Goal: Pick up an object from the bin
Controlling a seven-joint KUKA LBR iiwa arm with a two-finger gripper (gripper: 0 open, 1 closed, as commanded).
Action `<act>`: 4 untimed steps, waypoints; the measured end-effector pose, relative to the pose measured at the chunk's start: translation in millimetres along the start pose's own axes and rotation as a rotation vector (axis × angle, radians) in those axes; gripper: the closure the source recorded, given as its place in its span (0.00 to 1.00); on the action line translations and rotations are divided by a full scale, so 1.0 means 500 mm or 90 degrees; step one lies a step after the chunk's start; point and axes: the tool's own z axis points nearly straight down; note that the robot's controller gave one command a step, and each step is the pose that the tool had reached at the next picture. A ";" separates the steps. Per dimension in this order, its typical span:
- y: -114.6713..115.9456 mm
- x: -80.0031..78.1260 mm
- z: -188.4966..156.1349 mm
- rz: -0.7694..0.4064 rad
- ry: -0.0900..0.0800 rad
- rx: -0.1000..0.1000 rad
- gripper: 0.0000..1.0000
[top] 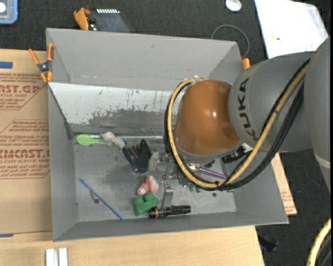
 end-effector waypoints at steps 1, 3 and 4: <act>-0.001 -0.005 -0.008 0.001 -0.005 -0.001 0.00; 0.027 -0.191 0.129 -0.040 -0.009 -0.001 0.00; 0.036 -0.186 0.145 -0.027 -0.014 -0.002 0.00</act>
Offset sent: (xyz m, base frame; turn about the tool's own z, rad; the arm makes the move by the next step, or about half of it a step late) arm 0.0767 0.0210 -0.0278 -0.0235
